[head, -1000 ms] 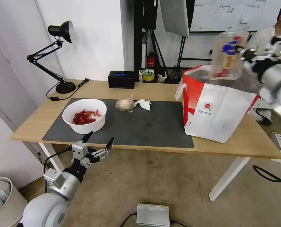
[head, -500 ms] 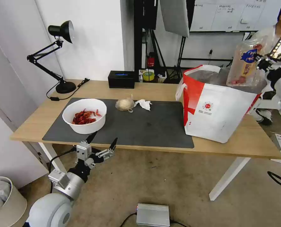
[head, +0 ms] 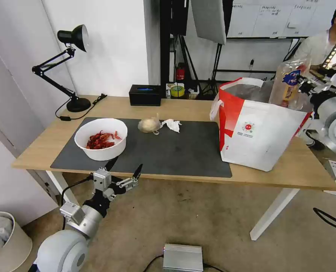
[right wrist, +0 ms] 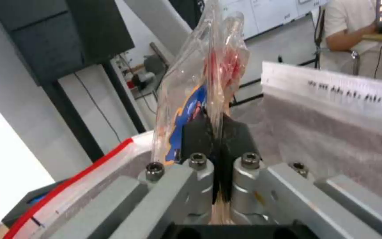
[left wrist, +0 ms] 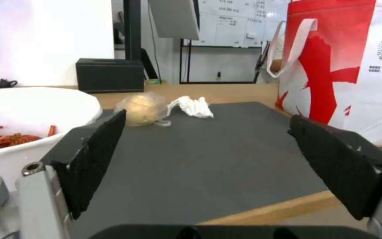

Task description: Pick up the trash from the table and place it into the takeout bag.

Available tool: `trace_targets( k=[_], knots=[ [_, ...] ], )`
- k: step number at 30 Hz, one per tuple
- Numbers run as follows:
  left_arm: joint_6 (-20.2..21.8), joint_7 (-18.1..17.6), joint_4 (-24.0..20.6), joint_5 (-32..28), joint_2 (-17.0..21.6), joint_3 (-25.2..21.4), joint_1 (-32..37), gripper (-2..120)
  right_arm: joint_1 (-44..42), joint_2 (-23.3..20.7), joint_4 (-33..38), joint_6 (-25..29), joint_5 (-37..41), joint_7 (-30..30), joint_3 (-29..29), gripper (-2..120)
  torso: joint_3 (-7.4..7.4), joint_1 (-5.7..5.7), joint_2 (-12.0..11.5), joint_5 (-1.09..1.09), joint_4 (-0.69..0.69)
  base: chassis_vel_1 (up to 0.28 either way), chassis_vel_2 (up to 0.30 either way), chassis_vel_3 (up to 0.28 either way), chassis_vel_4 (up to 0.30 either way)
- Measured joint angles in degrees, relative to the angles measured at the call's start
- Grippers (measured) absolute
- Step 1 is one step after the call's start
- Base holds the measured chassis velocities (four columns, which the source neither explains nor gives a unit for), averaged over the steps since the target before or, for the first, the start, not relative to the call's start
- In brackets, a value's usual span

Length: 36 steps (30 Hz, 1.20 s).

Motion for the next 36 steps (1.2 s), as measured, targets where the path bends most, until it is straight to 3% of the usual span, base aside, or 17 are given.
trace_targets(
  k=[8, 18, 25, 28, 32, 33, 36],
  knots=[
    [0.20, -0.01, -0.21, -0.03, 0.50, -0.25, 0.31, 100, -1.58, 0.70, 1.47, -1.23, 2.38, 0.12, 0.08, 3, 0.00, 0.00, 0.00, 0.00, 0.00, 0.000, 0.000, 0.000, 0.000],
    [0.44, -1.29, 0.45, -1.61, 1.94, -0.23, -1.43, 100, -2.18, 0.34, 2.46, -2.62, 4.54, 0.98, 0.32, 38, 0.00, 0.00, 0.00, -0.01, 0.00, 0.000, 0.000, 0.000, 0.000],
    [0.45, -1.33, 1.19, -2.25, 1.98, -0.27, -2.11, 100, -2.83, 0.20, 3.94, -2.69, 5.61, 0.76, 0.70, 68, 0.00, 0.00, 0.00, -0.01, 0.00, 0.000, 0.000, 0.000, 0.000],
    [0.45, -1.45, 1.28, -2.74, 1.98, -0.68, -2.38, 100, -3.07, 0.19, 4.88, -2.40, 5.83, 0.16, 0.87, 75, 0.00, 0.00, 0.00, 0.00, 0.00, 0.000, 0.000, 0.000, 0.000],
    [0.36, -2.09, 1.36, -3.54, 1.93, -1.68, -2.47, 100, -3.47, 0.07, 7.14, 0.10, 5.36, -2.65, 0.98, 88, 0.00, 0.00, 0.00, 0.00, 0.00, 0.000, 0.000, 0.000, 0.000],
    [0.15, -2.75, 1.48, -3.85, 1.59, -2.32, -2.29, 100, -3.96, -0.27, 8.65, 2.78, 3.72, -5.63, 0.75, 96, 0.00, 0.00, 0.00, -0.01, 0.00, 0.000, 0.000, 0.000, 0.000],
    [-0.14, -3.30, 1.73, -3.89, 1.05, -2.82, -2.09, 100, -4.44, -0.74, 9.81, 4.36, 1.60, -8.39, 0.30, 99, 0.00, 0.00, 0.00, 0.00, 0.00, 0.000, 0.000, 0.000, 0.000]
  ],
)
